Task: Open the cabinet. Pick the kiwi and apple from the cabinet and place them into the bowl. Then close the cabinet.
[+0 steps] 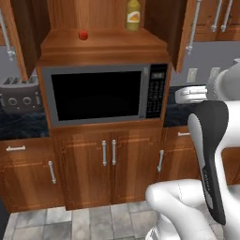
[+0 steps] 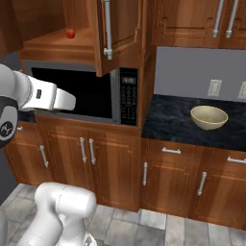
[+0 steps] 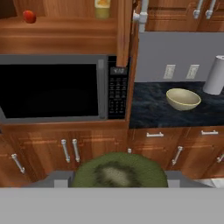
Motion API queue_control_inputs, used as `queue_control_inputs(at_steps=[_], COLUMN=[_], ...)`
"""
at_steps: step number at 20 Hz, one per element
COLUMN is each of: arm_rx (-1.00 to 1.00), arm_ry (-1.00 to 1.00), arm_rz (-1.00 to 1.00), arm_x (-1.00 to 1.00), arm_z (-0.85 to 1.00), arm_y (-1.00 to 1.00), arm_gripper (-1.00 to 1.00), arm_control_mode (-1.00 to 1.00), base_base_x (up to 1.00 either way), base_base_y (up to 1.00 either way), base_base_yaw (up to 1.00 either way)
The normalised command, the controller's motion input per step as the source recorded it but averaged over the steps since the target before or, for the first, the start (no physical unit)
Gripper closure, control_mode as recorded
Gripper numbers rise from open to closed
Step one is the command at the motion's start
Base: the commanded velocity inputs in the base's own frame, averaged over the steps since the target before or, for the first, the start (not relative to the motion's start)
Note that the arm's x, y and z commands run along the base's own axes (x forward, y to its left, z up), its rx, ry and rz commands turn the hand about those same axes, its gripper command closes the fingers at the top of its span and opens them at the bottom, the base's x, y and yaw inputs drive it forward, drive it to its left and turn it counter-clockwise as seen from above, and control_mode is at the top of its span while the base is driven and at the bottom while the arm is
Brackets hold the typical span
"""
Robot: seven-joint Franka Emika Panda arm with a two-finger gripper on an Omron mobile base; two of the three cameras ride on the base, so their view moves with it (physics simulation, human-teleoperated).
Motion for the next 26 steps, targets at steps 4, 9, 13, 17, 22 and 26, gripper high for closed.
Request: queue_control_inputs(at_steps=[4, 9, 13, 17, 22, 26], arm_rx=[0.0, 0.0, 0.0, 0.0, 0.0, 0.0], arm_ry=[0.0, 0.0, 0.0, 0.0, 0.0, 0.0], arm_rz=[0.0, 0.0, 0.0, 0.0, 0.0, 0.0], arm_x=[0.0, 0.0, 0.0, 0.0, 0.0, 0.0], arm_z=[0.0, 0.0, 0.0, 0.0, 0.0, 0.0], arm_y=[0.0, 0.0, 0.0, 0.0, 0.0, 0.0], arm_gripper=[1.0, 1.0, 1.0, 1.0, 1.0, 1.0], arm_control_mode=[1.0, 1.0, 1.0, 1.0, 1.0, 1.0], base_base_x=[0.0, 0.01, 0.33, 0.53, 0.56, 0.44], base_base_y=[-0.68, -0.68, -0.65, -0.56, -0.38, -0.37], base_base_yaw=[0.0, 0.0, 0.0, 0.0, 0.0, 0.0])
